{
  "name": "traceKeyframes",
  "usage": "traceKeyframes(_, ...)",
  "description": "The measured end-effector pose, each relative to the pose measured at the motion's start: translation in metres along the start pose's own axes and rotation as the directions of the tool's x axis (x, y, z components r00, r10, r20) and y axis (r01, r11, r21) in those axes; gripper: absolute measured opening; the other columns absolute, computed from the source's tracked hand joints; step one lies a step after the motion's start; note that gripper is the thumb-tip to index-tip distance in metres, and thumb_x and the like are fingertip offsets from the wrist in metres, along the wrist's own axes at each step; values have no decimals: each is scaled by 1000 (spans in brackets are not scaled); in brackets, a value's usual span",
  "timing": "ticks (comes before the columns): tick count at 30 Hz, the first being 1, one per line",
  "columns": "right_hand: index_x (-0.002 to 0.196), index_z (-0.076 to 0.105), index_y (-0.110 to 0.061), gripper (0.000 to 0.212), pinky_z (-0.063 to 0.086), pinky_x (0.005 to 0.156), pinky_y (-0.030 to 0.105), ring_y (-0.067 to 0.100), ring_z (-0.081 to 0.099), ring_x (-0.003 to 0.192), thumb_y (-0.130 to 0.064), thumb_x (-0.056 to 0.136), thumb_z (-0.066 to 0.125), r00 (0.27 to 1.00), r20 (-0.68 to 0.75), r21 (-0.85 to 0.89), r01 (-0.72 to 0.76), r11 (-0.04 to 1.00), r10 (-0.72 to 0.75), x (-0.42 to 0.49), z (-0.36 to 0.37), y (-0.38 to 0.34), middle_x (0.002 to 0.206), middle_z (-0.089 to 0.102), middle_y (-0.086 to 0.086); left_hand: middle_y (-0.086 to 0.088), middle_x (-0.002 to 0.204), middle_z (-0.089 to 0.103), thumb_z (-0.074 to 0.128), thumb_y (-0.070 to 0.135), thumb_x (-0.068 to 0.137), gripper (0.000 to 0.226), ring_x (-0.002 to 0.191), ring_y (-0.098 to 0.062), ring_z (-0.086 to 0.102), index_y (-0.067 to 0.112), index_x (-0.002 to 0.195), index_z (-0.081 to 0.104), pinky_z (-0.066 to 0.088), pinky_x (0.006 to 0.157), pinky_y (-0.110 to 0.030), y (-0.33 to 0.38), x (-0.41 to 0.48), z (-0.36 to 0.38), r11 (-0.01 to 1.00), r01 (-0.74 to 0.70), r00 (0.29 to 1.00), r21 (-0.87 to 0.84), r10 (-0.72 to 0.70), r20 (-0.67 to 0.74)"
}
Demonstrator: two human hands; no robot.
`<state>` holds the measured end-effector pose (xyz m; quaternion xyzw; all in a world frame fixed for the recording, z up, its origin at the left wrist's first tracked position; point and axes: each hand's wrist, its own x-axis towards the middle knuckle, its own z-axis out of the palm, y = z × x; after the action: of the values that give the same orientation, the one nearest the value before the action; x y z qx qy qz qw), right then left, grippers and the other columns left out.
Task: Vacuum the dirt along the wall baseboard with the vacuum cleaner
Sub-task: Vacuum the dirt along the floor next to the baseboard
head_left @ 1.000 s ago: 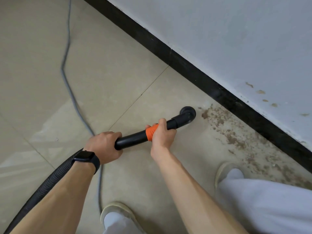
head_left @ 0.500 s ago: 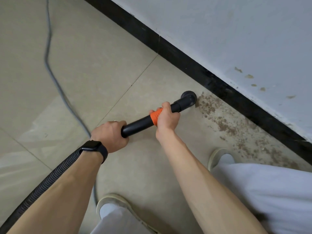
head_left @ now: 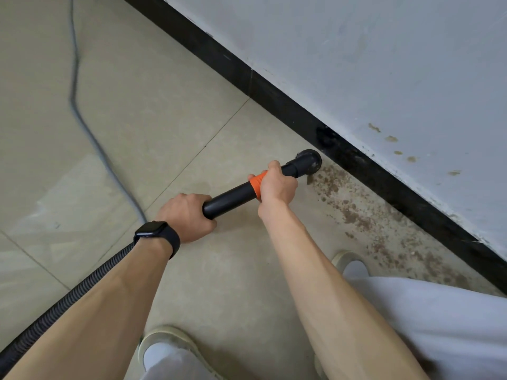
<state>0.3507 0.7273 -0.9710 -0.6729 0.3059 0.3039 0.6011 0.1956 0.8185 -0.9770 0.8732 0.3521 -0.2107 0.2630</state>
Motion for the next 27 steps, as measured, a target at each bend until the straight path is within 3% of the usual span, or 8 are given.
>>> traceKeyframes(5,122,50,-6,36,64,77,40,21,77,66,-31,97,57,998,-49,-101,38,994,-44,9,-3,-11,93,66,4,5,63,60,66,30,68,10,59,-14,58,29,73,57,36,49,-23,13,12,2,996,7,999,-89,-2,53)
traceKeyframes(8,122,48,-7,37,64,78,41,17,76,61,-32,96,58,996,-69,-109,40,993,-48,14,-9,-14,97,72,9,4,62,61,66,30,68,9,58,-15,58,29,72,58,37,49,-23,21,17,3,995,0,996,-96,8,85)
traceKeyframes(12,123,48,-7,38,62,64,32,16,75,60,-31,96,59,995,-78,-80,49,996,-55,19,-16,-16,106,71,12,4,64,62,65,28,69,8,59,-16,59,28,73,58,37,48,-23,27,21,4,995,-16,997,-97,24,79)
traceKeyframes(17,122,43,-8,37,64,73,39,18,75,60,-30,96,59,996,-59,-86,62,994,-67,19,-4,-14,106,69,12,5,66,61,65,29,70,10,62,-16,60,30,78,58,40,51,-24,20,19,2,995,17,999,-95,-14,30)
traceKeyframes(22,123,43,-9,38,63,70,35,20,77,66,-30,96,58,998,5,-122,61,991,-61,16,12,-12,110,67,12,6,67,60,64,31,72,10,62,-16,59,30,78,57,44,53,-25,8,15,-4,994,49,998,-93,-53,-43)
traceKeyframes(27,124,41,-11,39,61,90,48,33,74,94,-30,95,60,994,102,-144,47,988,-33,9,36,-13,108,62,9,5,66,59,62,33,73,11,61,-15,57,30,76,52,42,52,-25,-7,6,-10,990,87,990,-114,-99,-101)
